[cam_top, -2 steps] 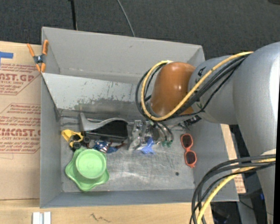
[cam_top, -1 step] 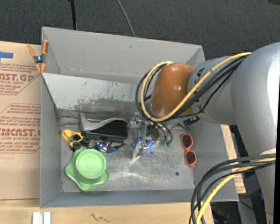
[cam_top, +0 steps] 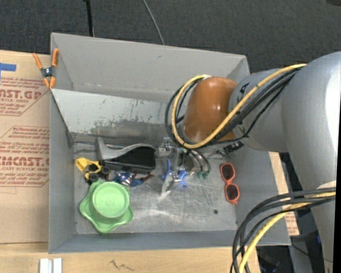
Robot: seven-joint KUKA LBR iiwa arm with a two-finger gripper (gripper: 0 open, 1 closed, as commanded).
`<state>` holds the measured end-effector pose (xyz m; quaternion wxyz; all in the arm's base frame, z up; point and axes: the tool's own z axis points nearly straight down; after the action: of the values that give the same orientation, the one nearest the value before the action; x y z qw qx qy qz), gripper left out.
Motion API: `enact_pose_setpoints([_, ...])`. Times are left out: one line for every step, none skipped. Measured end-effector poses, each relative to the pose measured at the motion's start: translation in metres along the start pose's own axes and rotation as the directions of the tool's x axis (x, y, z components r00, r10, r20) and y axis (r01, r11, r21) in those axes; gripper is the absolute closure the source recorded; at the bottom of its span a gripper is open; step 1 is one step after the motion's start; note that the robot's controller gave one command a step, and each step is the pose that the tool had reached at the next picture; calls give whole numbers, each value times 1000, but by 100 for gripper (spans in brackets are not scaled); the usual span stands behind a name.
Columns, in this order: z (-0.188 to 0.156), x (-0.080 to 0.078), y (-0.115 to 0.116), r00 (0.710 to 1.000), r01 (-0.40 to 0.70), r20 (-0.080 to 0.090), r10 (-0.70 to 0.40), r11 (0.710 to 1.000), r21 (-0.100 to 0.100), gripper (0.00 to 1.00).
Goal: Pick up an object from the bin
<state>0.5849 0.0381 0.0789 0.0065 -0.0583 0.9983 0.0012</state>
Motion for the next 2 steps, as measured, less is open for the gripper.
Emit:
enact_pose_setpoints([1, 0, -3, 996, -88, -3, 88, 996, 1, 0])
enact_pose_setpoints([1, 1, -7, 989, -148, -5, 148, 989, 2, 0])
